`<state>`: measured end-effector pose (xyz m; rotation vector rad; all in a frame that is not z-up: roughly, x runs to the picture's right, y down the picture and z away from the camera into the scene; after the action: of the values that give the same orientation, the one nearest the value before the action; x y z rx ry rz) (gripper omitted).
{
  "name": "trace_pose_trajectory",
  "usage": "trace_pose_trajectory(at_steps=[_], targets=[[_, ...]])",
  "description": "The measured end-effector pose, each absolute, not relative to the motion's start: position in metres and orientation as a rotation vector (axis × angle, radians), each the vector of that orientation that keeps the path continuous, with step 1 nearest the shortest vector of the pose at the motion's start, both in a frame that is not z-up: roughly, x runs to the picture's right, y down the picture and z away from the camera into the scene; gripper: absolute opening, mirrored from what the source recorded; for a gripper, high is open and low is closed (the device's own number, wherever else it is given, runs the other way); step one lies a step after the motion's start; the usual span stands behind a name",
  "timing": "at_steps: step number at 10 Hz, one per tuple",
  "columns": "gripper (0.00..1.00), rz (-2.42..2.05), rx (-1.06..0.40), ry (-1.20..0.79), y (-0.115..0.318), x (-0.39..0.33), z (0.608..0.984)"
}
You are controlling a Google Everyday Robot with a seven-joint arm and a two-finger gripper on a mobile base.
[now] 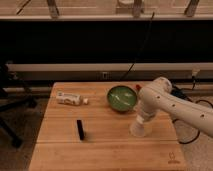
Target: Place the ceramic cup over the eraser
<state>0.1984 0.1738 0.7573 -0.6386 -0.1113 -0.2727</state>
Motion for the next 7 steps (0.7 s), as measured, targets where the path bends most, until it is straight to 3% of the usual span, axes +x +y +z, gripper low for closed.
trace_pose_trajectory(at_steps=[2, 3, 7], targets=[[0.78, -0.267, -0.66, -0.103, 0.1789, 0.2018, 0.7633], [0.71, -0.255, -0.673, -0.107, 0.1806, 0.2035, 0.766], [0.28, -0.202, -0.703, -0.145, 0.1795, 0.2089, 0.7681]])
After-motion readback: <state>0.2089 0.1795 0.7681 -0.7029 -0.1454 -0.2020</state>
